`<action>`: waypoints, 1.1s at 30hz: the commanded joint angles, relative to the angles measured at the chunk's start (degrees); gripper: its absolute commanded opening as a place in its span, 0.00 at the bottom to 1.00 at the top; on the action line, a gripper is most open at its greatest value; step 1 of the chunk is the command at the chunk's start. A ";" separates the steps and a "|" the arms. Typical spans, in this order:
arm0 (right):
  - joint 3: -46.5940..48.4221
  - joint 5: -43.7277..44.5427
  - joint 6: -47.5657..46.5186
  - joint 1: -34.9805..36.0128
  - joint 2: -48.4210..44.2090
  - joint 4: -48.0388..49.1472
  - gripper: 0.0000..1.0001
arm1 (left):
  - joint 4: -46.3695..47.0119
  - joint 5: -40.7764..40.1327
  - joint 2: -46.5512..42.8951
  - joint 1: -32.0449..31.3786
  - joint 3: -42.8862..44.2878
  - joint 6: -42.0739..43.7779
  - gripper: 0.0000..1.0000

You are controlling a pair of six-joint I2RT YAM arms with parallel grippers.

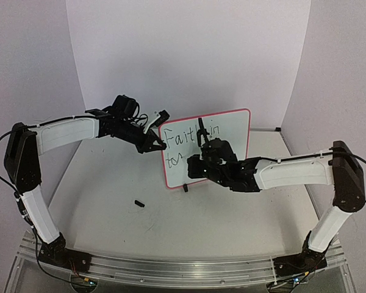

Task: Write a sentence on the whiteboard
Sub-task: Write on the whiteboard with the whiteboard marker without the cap.

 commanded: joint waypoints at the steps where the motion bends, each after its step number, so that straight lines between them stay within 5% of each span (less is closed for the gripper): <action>1: 0.64 0.99 0.81 -0.50 2.27 0.15 0.00 | -5.06 -5.04 0.55 -0.09 -0.10 2.84 0.00; 33: 1.73 3.96 -1.13 -0.45 -2.92 1.36 0.00 | -5.00 -5.22 -0.03 -0.17 -0.15 2.93 0.00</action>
